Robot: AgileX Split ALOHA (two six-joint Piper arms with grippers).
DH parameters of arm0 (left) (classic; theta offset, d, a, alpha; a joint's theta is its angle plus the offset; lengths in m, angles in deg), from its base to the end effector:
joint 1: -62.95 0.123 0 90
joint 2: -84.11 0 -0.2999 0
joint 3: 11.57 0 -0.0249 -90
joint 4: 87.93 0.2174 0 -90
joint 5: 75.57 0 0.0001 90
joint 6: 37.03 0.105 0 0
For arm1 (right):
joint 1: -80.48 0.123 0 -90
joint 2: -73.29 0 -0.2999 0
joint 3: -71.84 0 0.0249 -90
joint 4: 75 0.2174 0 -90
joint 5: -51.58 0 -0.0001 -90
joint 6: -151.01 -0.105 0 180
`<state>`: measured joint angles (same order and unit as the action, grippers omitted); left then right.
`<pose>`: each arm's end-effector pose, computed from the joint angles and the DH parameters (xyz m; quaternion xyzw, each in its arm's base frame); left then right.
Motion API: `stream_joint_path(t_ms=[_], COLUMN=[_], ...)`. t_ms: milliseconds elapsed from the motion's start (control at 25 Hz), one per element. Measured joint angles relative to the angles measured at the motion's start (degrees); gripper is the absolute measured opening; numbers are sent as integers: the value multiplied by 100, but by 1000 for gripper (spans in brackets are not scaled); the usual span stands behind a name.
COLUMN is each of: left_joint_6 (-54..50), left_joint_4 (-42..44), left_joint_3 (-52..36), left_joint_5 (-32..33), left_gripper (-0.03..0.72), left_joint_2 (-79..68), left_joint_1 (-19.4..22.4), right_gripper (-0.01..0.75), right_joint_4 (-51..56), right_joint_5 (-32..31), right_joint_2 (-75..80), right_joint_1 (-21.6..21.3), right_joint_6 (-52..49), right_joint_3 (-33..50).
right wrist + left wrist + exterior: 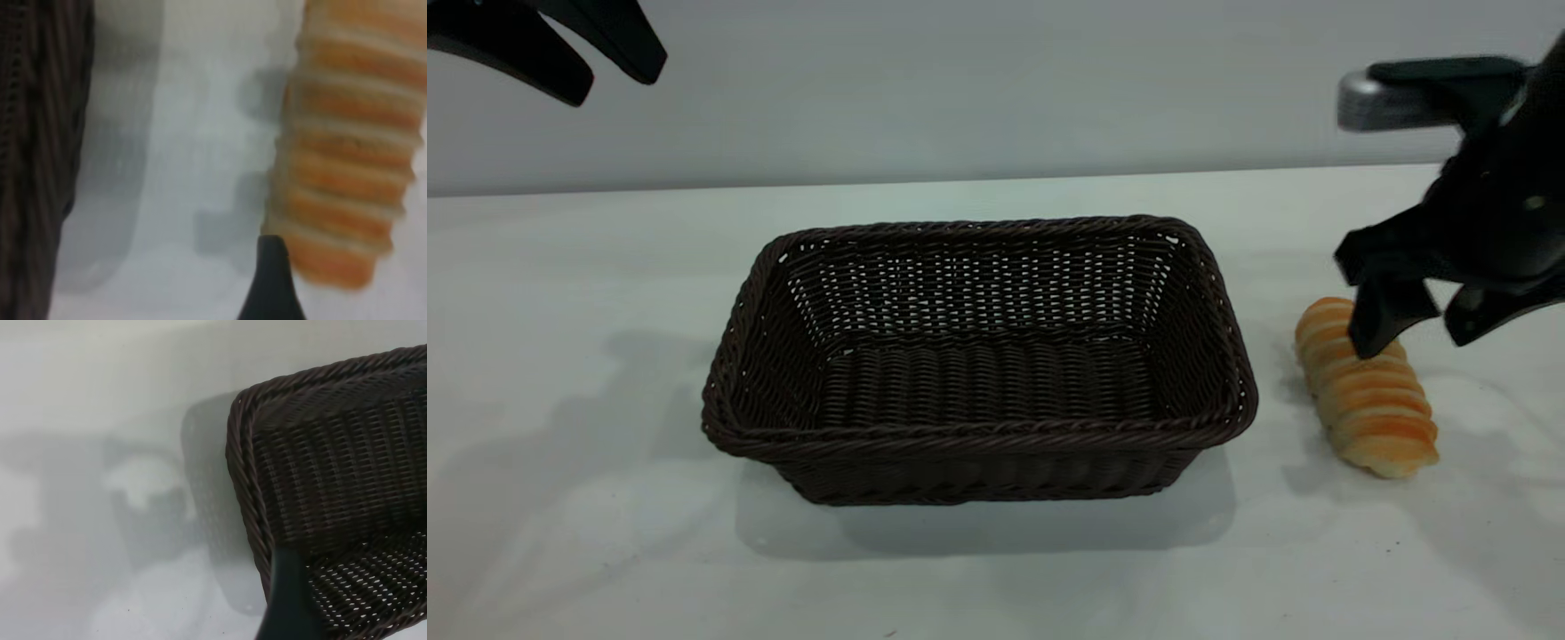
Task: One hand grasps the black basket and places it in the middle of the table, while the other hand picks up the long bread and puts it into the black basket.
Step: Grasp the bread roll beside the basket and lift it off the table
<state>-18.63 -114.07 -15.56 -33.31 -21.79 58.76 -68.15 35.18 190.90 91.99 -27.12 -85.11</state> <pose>0.3433 -0.0564 0.2748 0.0618 0.9518 -0.1574 0.2559 0.3296 0.0707 0.1398 -0.0615 0.9778 0.0445 0.1955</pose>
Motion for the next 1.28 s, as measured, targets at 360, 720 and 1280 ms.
stream_joint_path(t_ms=[360,720,1280], left_joint_6=[0,0,-2], left_joint_4=[-153,-210,-228], left_joint_3=[0,0,0], left_joint_5=[-11,-11,-15], left_gripper=[573,573,573], left_joint_2=[0,0,0], left_joint_1=[0,0,0], right_gripper=[591,440,48], right_joint_4=[0,-154,-364], right_joint_5=[268,311,-196], right_joint_2=[1138,1501,695], right_joint_1=[0,-73,-172], right_joint_6=[55,49,43], right_joint_3=[-623,-788,-789])
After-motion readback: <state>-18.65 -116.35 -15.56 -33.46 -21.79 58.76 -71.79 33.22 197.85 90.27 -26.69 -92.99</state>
